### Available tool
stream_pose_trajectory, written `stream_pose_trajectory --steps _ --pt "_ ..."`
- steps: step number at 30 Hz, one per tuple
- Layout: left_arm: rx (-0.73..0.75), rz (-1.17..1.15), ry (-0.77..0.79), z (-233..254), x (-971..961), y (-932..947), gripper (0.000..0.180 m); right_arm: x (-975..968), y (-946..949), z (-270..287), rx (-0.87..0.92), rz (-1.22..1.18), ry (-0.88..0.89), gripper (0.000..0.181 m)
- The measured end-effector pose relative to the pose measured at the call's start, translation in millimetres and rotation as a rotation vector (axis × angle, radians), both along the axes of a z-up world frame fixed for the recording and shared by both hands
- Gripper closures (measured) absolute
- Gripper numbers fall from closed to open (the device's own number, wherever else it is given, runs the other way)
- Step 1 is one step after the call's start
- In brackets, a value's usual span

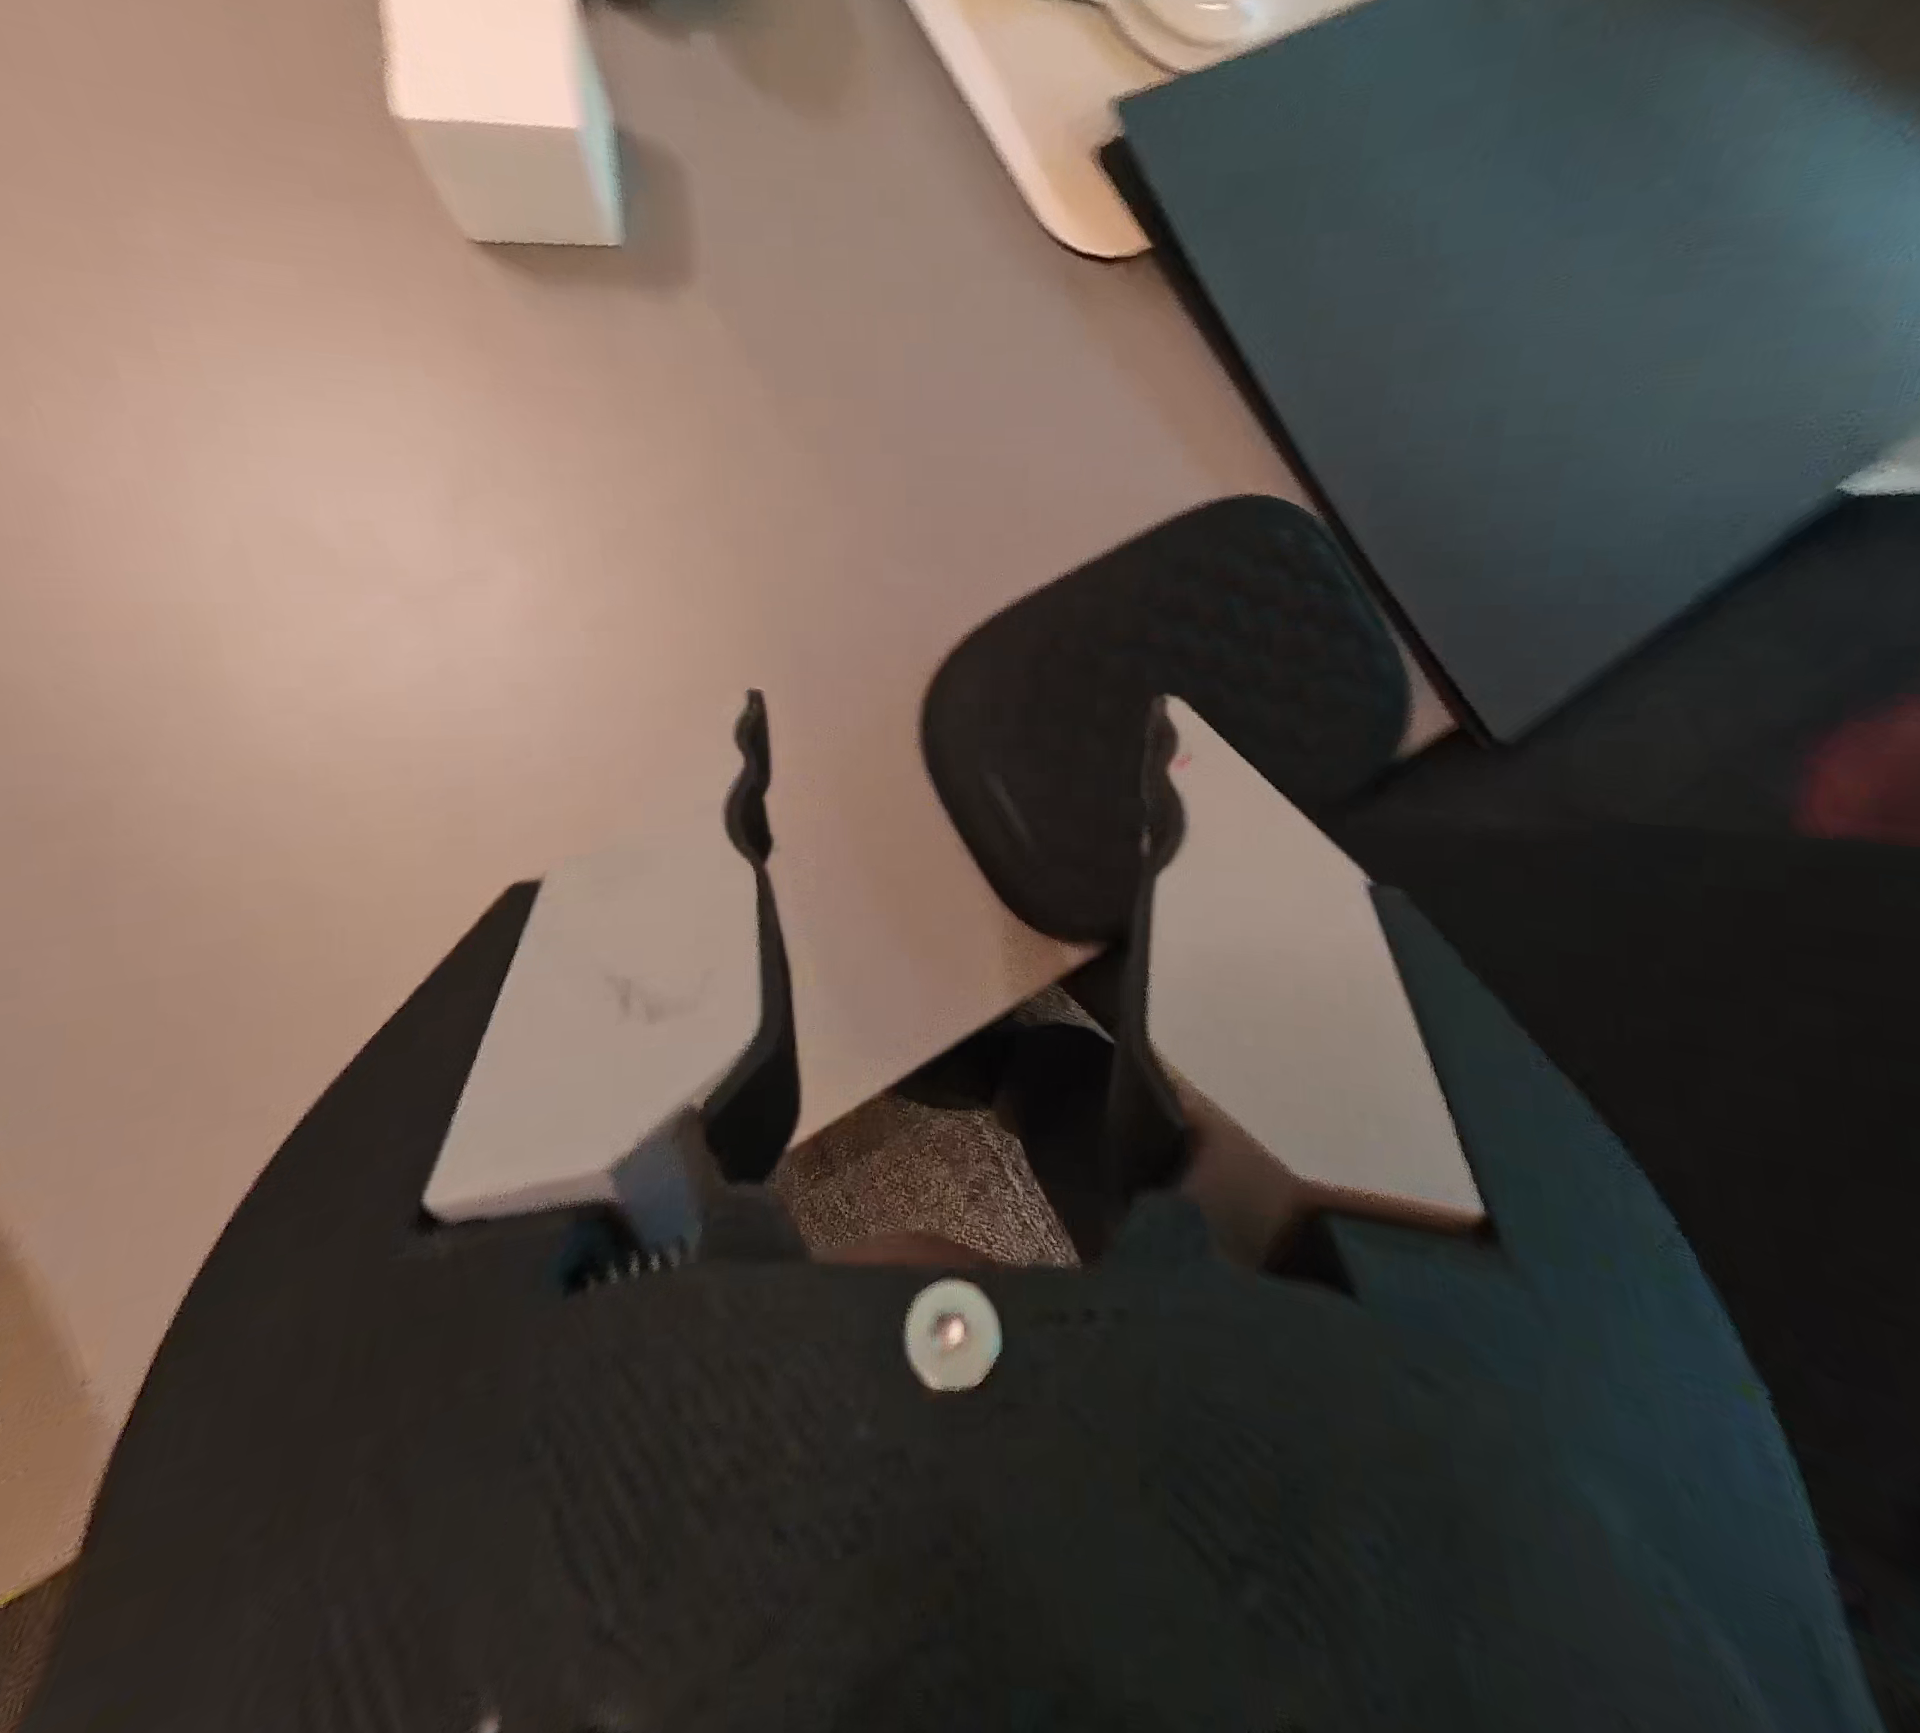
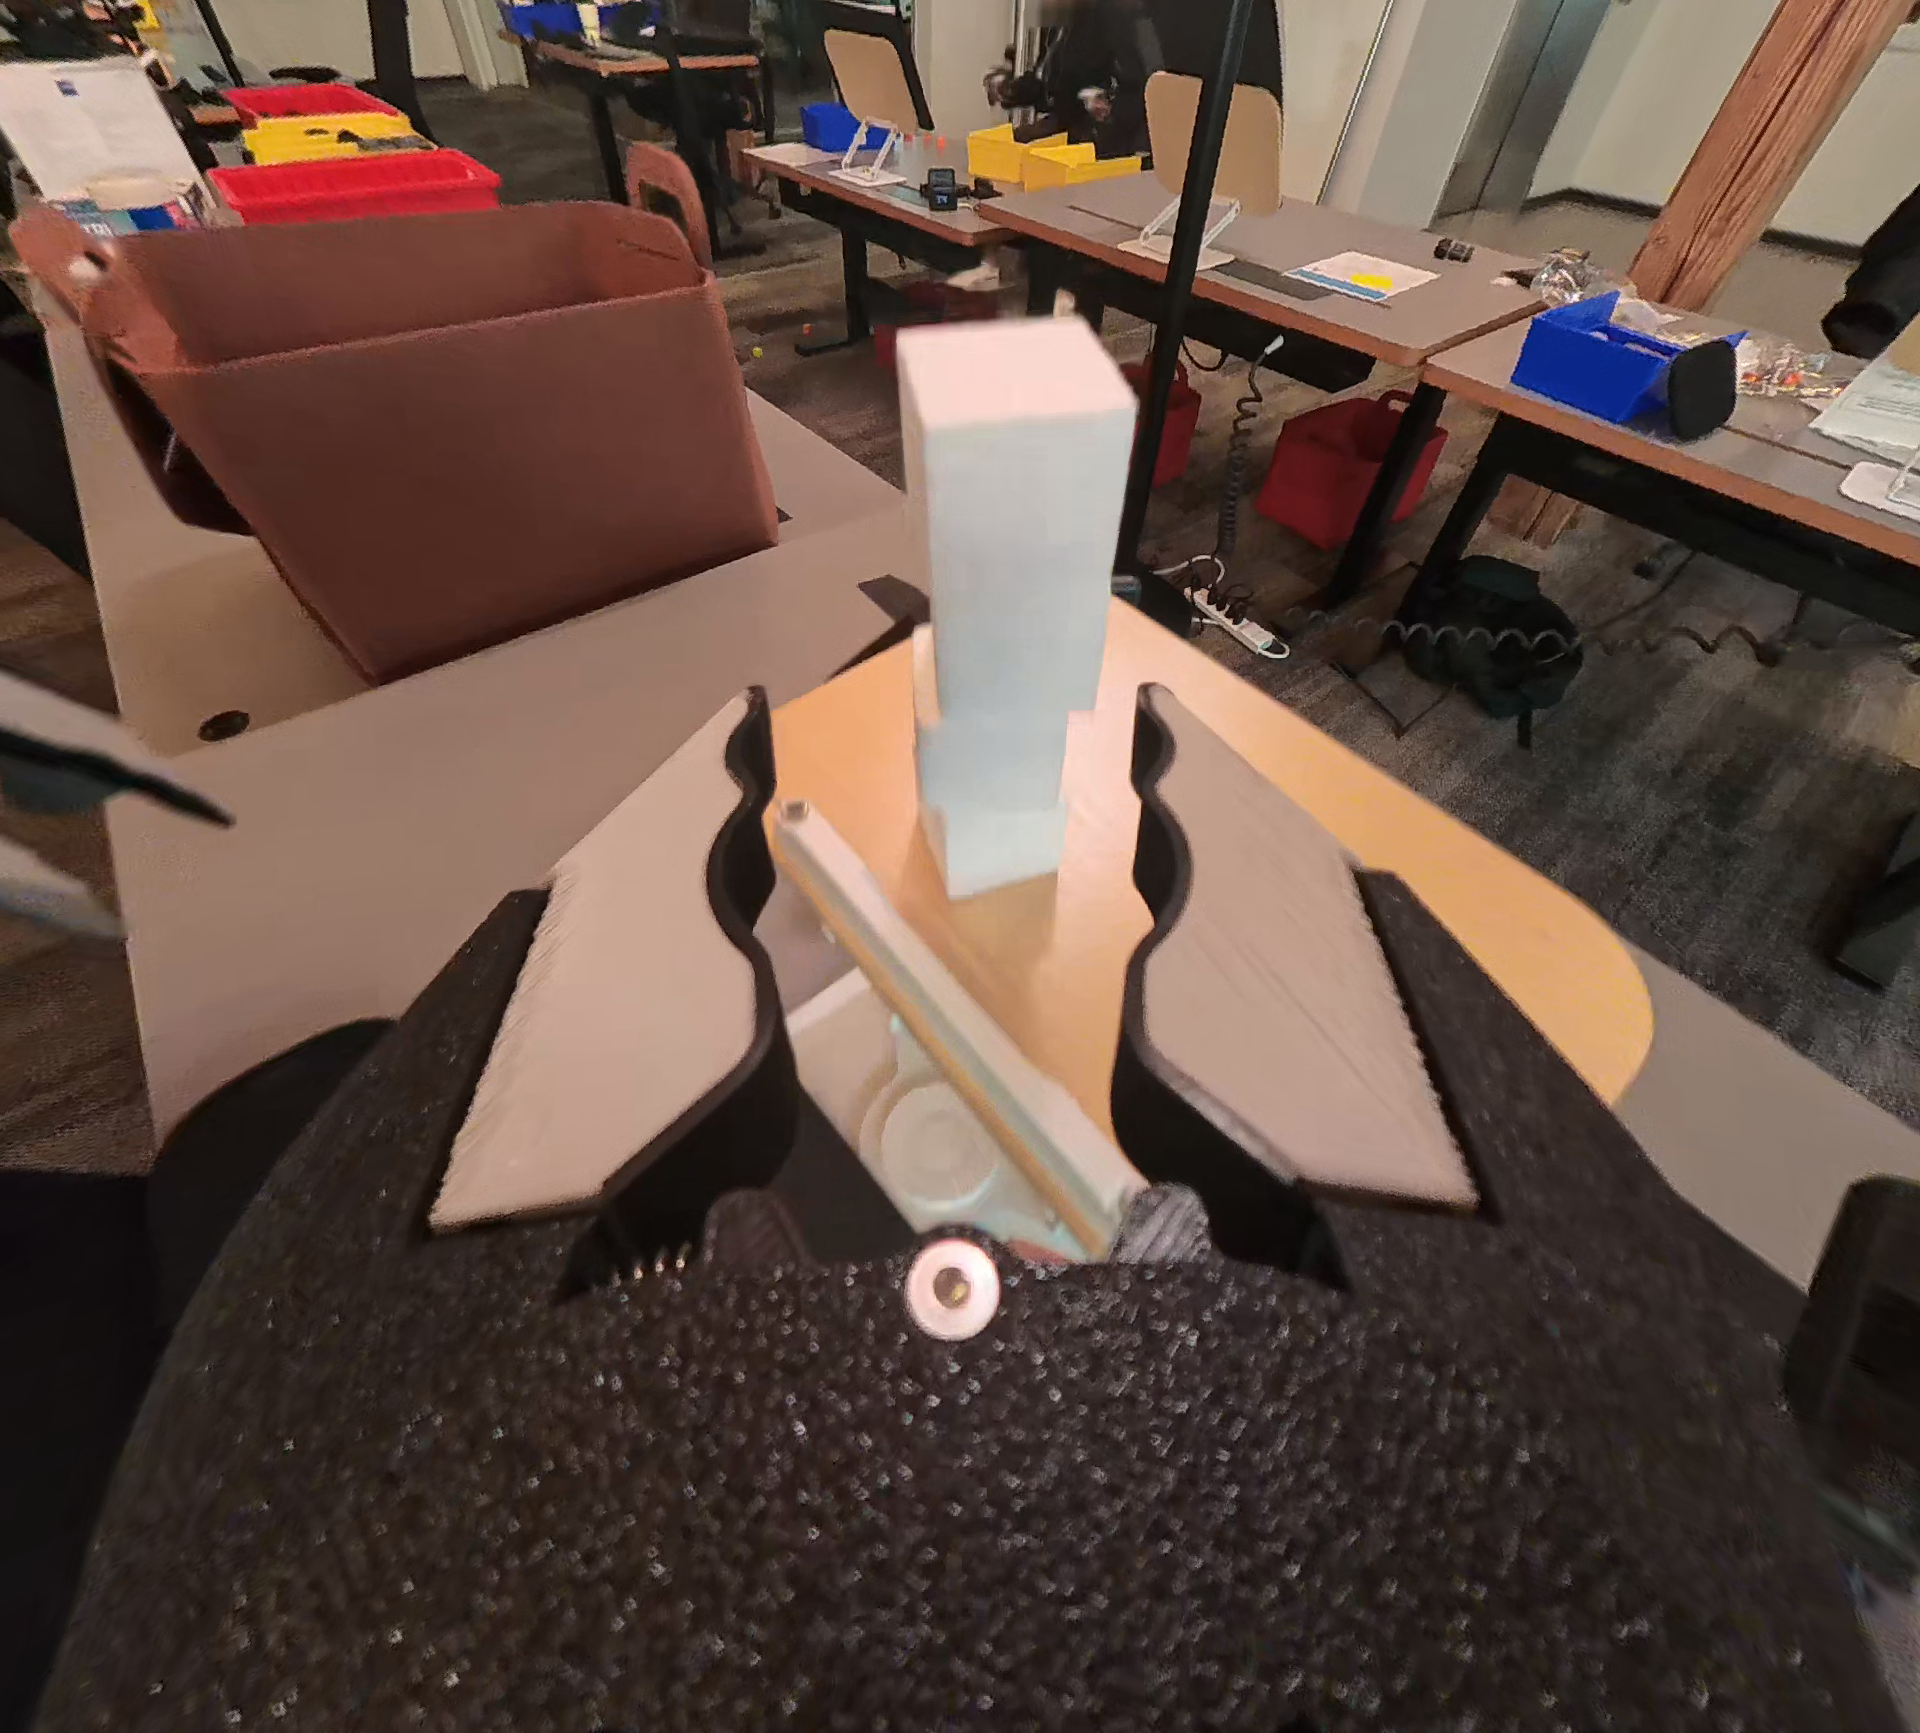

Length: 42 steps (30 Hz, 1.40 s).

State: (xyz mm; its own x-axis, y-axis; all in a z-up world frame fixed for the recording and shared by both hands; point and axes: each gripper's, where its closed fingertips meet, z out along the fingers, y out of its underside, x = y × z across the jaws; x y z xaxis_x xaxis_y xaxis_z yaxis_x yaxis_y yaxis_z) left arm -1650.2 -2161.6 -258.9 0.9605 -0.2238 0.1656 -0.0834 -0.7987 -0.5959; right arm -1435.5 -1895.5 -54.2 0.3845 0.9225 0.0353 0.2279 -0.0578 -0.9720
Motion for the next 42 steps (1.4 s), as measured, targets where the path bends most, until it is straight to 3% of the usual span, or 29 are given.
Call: stream_pose_trajectory --steps 4,12,15,16,17,18,21,24,26,29,32,38,42 --pt "-0.025 0.078 0.094 -10.3 -20.8 42.8 0.092 35.2 -19.0 -28.7 -0.062 -0.004 0.012 0.112" --pt "-0.082 -0.008 0.285 -63.3 -47.8 190.9 0.071 98.9 -70.5 -42.5 -0.107 -0.150 -0.008 0.112" --pt "-0.180 -0.055 0.348 -102.2 -60.2 216.0 0.082 121.1 -102.1 -36.7 -0.100 -0.272 -0.025 0.113" --pt "-0.228 -0.080 0.355 -116.0 -62.7 215.8 0.093 126.2 -114.9 -33.3 -0.106 -0.307 -0.024 0.113" --pt "-0.262 -0.110 0.358 -126.7 -64.1 213.7 0.117 130.2 -127.9 -28.8 -0.109 -0.341 -0.020 0.113" --pt "-0.254 -0.135 0.349 -131.1 -64.2 214.1 0.120 132.6 -141.1 -23.7 -0.107 -0.370 -0.016 0.113" --pt "-0.099 -0.206 0.255 -106.8 -46.8 216.0 0.120 128.0 -177.8 -12.2 -0.101 -0.414 -0.033 0.116" --pt "0.219 -0.533 0.126 -31.5 12.0 180.4 0.120 88.6 -212.4 -8.4 -0.151 -0.308 -0.021 0.121" --pt "0.330 -0.823 -0.022 20.3 54.9 118.7 0.120 51.3 -229.1 -10.3 -0.184 -0.198 -0.028 0.122" --pt "0.360 -1.131 -0.114 72.9 81.1 36.4 0.120 -11.3 -246.7 -8.5 -0.246 -0.012 -0.031 0.118" --pt "0.372 -1.259 -0.102 101.5 84.3 -5.0 0.120 -69.4 -262.0 -11.6 -0.267 0.168 -0.117 0.112" --pt "0.353 -1.280 -0.138 117.3 83.2 -38.8 0.120 -133.6 -290.3 -45.2 -0.214 0.399 -0.373 0.108" --pt "0.316 -1.238 -0.158 114.3 86.5 -42.3 0.119 -138.2 -300.2 -65.0 -0.214 0.490 -0.447 0.128"
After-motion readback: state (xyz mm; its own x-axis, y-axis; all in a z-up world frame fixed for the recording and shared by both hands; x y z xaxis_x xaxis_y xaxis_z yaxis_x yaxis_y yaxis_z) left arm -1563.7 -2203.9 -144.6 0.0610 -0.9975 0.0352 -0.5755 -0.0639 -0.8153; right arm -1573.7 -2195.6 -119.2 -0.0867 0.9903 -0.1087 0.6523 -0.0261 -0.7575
